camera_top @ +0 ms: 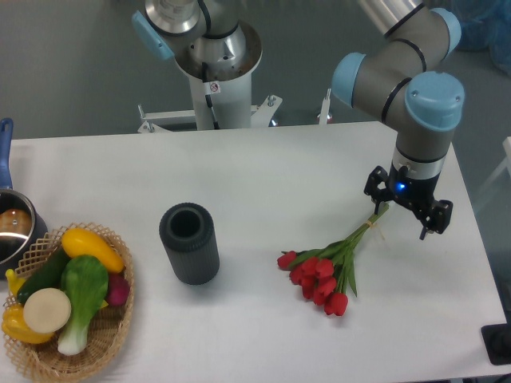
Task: Pick up the flowers from the table
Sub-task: 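Move the open gripper over the red tulip stems and lower it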
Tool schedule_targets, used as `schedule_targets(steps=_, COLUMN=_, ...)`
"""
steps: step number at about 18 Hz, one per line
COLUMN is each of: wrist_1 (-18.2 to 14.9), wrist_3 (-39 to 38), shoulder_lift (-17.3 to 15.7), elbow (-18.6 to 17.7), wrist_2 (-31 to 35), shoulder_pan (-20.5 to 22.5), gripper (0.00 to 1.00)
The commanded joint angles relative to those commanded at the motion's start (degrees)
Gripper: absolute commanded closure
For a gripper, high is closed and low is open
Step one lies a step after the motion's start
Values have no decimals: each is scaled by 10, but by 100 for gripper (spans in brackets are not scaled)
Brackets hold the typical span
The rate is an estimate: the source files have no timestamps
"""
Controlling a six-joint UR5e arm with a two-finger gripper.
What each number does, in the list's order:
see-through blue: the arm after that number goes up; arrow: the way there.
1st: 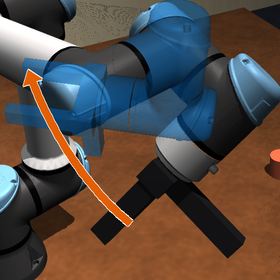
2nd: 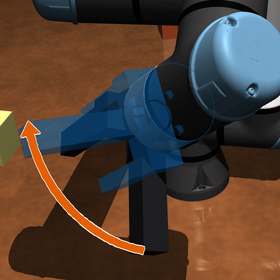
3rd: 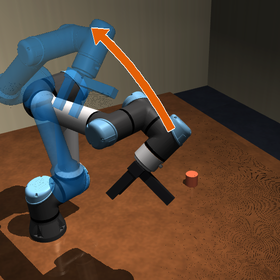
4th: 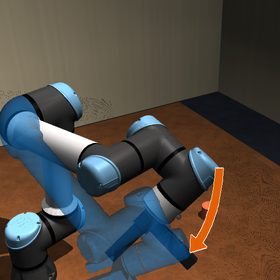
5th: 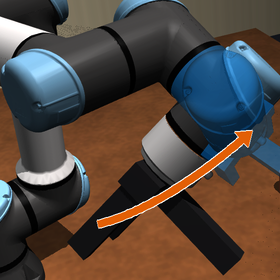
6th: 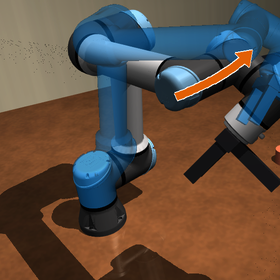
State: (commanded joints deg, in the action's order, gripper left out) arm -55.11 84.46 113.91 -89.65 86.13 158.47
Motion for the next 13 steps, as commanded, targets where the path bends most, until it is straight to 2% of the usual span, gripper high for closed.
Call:
schedule_targets(steps=6, wrist_1=0, wrist_3=-1, shoulder_lift=1, elbow=-3, wrist_2=0, shoulder_pan=-1, gripper=0)
schedule_targets(steps=9, wrist_1=2, wrist_3=-3, shoulder_lift=0, elbow=-18, wrist_2=-2, shoulder_pan=-2, gripper=0)
schedule_targets(steps=13, wrist_1=57, wrist_3=-4, shoulder_lift=-1, elbow=-68, wrist_2=-2, shoulder_pan=-1, gripper=0)
